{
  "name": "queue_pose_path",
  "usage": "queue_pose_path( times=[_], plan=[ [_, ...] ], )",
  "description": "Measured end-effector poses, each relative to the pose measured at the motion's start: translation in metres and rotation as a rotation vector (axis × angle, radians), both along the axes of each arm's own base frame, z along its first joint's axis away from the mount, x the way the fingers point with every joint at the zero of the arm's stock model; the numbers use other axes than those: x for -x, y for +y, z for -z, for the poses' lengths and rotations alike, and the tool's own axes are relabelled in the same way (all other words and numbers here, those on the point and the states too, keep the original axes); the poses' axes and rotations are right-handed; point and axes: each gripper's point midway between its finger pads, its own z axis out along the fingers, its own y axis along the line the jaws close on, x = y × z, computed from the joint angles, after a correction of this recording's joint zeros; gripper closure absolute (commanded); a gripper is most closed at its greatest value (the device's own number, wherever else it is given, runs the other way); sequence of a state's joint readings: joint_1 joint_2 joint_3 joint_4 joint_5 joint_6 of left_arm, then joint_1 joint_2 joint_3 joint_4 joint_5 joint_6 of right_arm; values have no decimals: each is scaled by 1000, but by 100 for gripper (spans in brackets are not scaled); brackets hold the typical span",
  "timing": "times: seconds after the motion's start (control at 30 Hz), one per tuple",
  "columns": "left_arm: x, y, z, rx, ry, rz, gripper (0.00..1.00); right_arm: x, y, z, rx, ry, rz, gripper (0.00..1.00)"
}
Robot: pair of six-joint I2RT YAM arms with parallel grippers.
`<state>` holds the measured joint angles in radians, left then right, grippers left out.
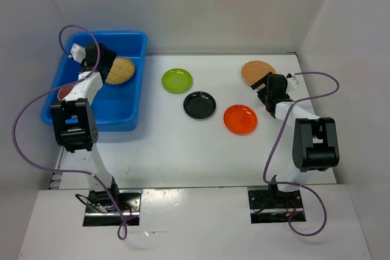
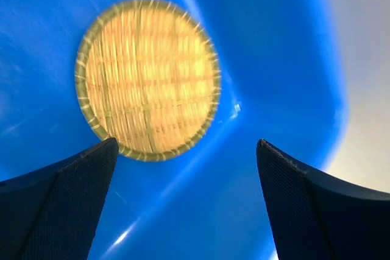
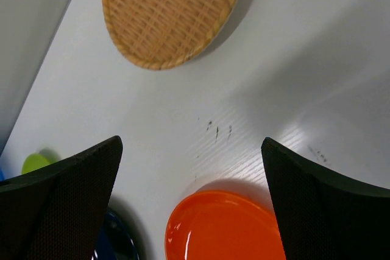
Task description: Place the mixed dishes into the plastic bin
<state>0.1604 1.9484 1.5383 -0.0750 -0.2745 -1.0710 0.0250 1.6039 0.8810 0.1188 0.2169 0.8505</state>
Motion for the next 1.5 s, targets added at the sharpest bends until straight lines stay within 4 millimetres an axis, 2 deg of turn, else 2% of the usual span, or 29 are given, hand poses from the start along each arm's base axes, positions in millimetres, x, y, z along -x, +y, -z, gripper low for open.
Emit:
queue_pose_path(
  times=[0.17,0.27,0.33,0.47,0.6,0.73,0.83,1.0,1.1,1.17,1.23,1.3,1.37,1.4,1.5],
  plan=[
    [19,2,-64,-128,-77,-11,0,-9,-30,-3,-5,-10,58,1],
    [26,-7,-93,-192,-120,58,0,-12,-45,7,-10,8,85,1],
    [31,-23,-106,-226,-153,150,0,-16,-48,17,-21,26,85,1],
    [48,-73,-122,-259,-236,387,0,-28,-47,30,-61,31,52,3],
    [68,-121,-132,-277,-292,597,0,-40,-47,38,-111,-2,8,5],
    [84,-156,-140,-298,-336,730,0,-52,-50,48,-151,-20,-5,13],
    [95,-169,-143,-308,-353,787,0,-61,-52,47,-177,-40,-9,15],
    [110,-179,-153,-326,-416,808,0,-84,-50,47,-226,-74,-21,19],
    [122,-184,-144,-323,-422,816,0,-98,-49,50,-260,-94,-30,28],
    [123,-187,-141,-319,-416,826,0,-102,-48,51,-277,-105,-32,37],
    [124,-189,-140,-318,-416,831,0,-103,-49,54,-291,-101,-26,40],
    [124,-192,-141,-316,-419,839,0,-105,-49,56,-300,-99,-26,48],
    [125,-194,-140,-314,-420,846,0,-108,-51,59,-304,-91,-22,59],
    [125,-196,-141,-313,-421,850,0,-109,-51,62,-306,-87,-21,71],
    [127,-202,-140,-309,-424,867,0,-108,-52,68,-325,-71,-13,86]
  ],
)
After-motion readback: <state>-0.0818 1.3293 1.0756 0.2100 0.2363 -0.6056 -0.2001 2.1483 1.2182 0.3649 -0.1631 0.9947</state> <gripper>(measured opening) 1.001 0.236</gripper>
